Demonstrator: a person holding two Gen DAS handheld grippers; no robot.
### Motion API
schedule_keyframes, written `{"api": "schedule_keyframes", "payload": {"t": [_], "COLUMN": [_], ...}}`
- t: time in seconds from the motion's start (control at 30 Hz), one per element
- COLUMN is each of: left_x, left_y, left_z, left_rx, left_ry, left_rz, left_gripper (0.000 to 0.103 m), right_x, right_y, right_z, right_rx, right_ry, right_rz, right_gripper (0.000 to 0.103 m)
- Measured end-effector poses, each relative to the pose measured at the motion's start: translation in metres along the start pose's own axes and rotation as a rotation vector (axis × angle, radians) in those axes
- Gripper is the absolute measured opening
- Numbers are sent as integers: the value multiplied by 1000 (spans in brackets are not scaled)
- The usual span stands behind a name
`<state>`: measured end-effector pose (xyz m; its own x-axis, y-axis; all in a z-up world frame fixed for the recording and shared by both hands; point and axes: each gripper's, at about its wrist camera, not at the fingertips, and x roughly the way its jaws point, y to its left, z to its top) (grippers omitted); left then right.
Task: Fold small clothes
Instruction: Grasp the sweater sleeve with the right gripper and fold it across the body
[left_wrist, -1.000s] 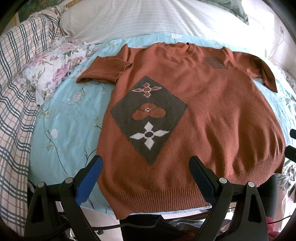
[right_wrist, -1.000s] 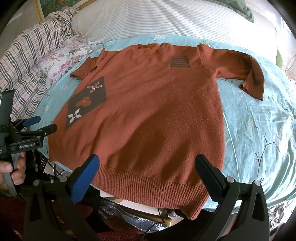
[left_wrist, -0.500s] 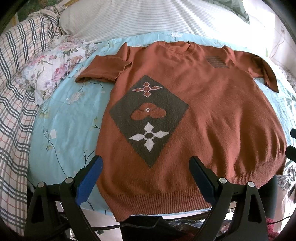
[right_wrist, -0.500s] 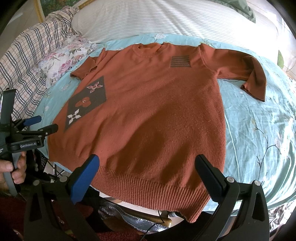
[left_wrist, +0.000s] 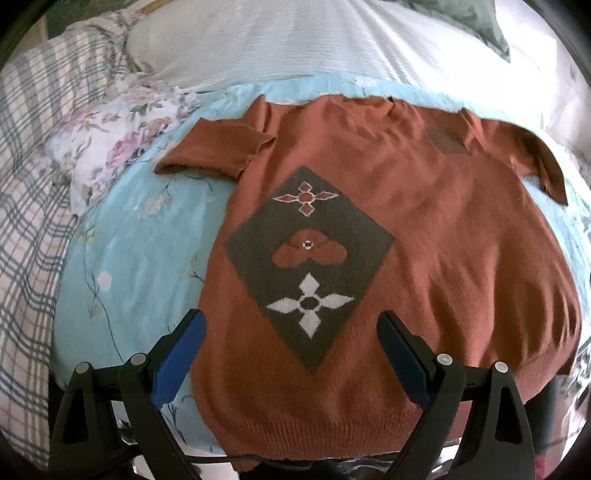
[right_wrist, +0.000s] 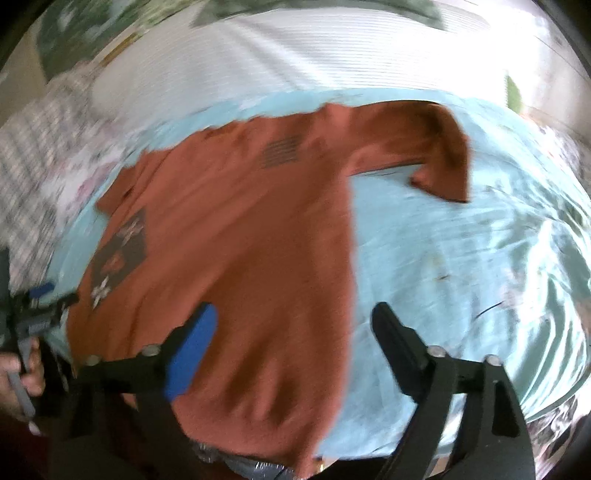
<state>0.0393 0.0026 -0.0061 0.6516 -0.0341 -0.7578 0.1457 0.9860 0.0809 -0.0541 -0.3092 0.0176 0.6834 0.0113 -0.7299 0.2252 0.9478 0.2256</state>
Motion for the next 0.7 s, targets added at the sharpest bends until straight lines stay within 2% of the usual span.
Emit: {"api": "schedule_keyframes", "payload": {"t": [0.03, 0.07, 0.23, 0.37, 0.43, 0.5, 0.53, 0.57, 0.63, 0.7], "left_x": [2, 5, 21, 32, 38, 43, 45, 47, 51, 55], "left_y": [0, -1, -8, -16, -19, -21, -22, -23, -25, -27], "left_z": [2, 4, 5, 7, 9, 12, 13, 13, 15, 16], "left_rx": [2, 1, 10, 33, 35, 43, 45, 42, 45, 45], "left_ry": [4, 25, 100, 111, 120, 114, 116, 126, 131, 139], "left_rz": [9, 4, -35, -38, -44, -37, -37, -44, -46, -56], "left_gripper": [94, 94, 94, 95, 95, 95, 95, 95, 95, 95], "right_x": [-1, 6, 25, 56, 74, 89, 98, 105, 110, 102], "right_y": [-14, -29, -104, -145, -165, -175, -182, -179, -182, -172], "right_z": [7, 13, 62, 89, 103, 110, 115, 113, 115, 121], "right_rx": [23, 86, 181, 252, 291, 306, 308, 308, 317, 289], "right_ry": [-24, -30, -77, -42, -25, -5, 12, 33, 51, 31], "right_rz": [-16, 20, -63, -151, -151, -144, -149, -158, -148, -122], "right_gripper": [75, 73, 59, 57, 56, 50, 41, 23, 5, 5]}}
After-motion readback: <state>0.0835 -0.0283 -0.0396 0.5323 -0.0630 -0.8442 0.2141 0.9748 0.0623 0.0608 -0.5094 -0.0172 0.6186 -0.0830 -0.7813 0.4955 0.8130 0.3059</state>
